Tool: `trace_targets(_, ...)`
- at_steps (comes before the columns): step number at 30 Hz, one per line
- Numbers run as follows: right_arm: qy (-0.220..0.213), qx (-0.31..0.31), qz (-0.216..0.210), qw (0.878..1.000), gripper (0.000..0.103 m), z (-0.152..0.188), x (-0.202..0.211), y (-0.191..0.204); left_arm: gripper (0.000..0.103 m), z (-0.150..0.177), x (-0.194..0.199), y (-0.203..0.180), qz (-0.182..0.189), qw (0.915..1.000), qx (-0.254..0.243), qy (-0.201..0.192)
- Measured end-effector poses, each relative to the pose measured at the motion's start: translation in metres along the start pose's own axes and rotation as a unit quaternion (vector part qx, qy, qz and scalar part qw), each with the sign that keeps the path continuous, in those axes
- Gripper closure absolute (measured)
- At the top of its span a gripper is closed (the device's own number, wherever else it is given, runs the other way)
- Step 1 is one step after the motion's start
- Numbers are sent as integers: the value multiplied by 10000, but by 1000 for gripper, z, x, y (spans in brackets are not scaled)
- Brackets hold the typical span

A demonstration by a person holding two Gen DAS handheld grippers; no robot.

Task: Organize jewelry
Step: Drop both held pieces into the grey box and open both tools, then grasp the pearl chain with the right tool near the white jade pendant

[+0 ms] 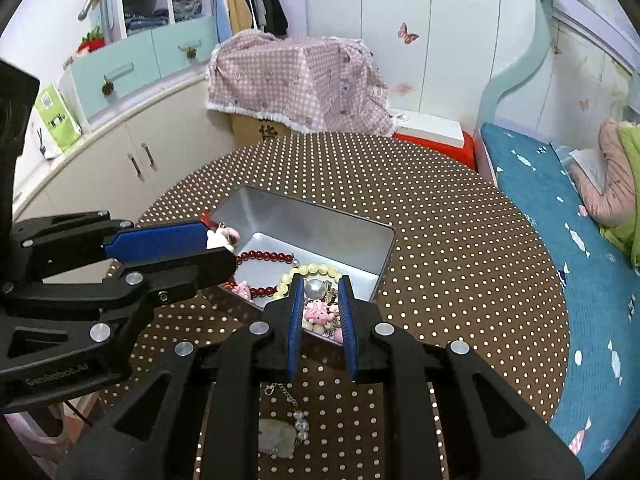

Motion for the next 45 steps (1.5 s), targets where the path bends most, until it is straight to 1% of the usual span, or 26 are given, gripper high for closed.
trace_targets(2,23,-3,-41,10000,86,-1,-2,0,76,0,-3,5,-34,10000,17,3)
trace_targets(5,-1,53,26,10000,77,-3,-1,1,76,1,-7,10,-42,9999,82,62)
trace_targets(7,4,45,59,10000,74,-3,-1,1,76,2,-9,14,-59,9999,113,95)
trace_targets(9,24,15,150,9999,63,-2,0,-2,76,3,-9,17,-64,9998,145,113)
trace_targets(10,32,11,233,9997,61,-1,0,-4,76,4,-8,17,-58,9998,157,111)
trace_targets(11,44,6,292,9996,60,1,1,-5,76,6,-6,16,-57,9998,156,102)
trace_targets(14,33,-40,287,9996,59,5,6,-7,76,11,0,16,-76,9998,147,107)
trace_targets(19,47,-166,377,9991,48,16,15,-12,74,33,17,4,12,9997,166,178)
trace_targets(21,105,-245,412,9988,44,24,17,-16,70,44,23,2,3,9996,203,221)
trace_targets(23,185,-272,428,9985,41,33,18,-17,70,55,25,0,48,9992,256,289)
trace_targets(27,391,-371,351,9979,34,54,16,-16,69,78,23,-2,-10,9982,336,506)
trace_targets(30,612,-363,403,9967,34,71,9,-12,69,92,16,-2,-20,9967,431,691)
trace_targets(33,732,-330,440,9958,34,82,4,-8,69,103,10,-5,-53,9955,429,847)
trace_targets(35,770,-311,494,9953,34,85,2,-6,67,107,7,-7,-33,9949,421,912)
trace_targets(37,808,-301,550,9948,34,86,-2,-6,63,110,5,-11,-23,9946,401,955)
trace_targets(38,828,-295,607,9943,35,86,-4,-6,63,113,4,-13,-22,9944,387,982)
trace_targets(40,798,-222,575,9949,35,84,-6,-3,63,116,2,-16,-7,9940,373,1024)
trace_targets(42,722,-95,408,9965,42,82,-7,3,63,117,2,-18,0,9938,371,1047)
trace_targets(43,699,-97,302,9970,44,81,-8,5,63,117,1,-19,-3,9938,367,1051)
trace_targets(44,720,-185,156,9971,48,81,-9,4,63,118,2,-19,-15,9938,358,1052)
trace_targets(45,739,-255,20,9969,55,81,-9,4,63,119,3,-18,-27,9939,351,1046)
Point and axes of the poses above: each gripper's, at about its wrist camera, not at the fingertips, and x roughly against the way its jaws point, y to its left, z to its underside, the point moved 7 cm from there along -x, roughly the way its jaws point, and after that the axes turned 9 degrees about z, right-handed, at the moved point
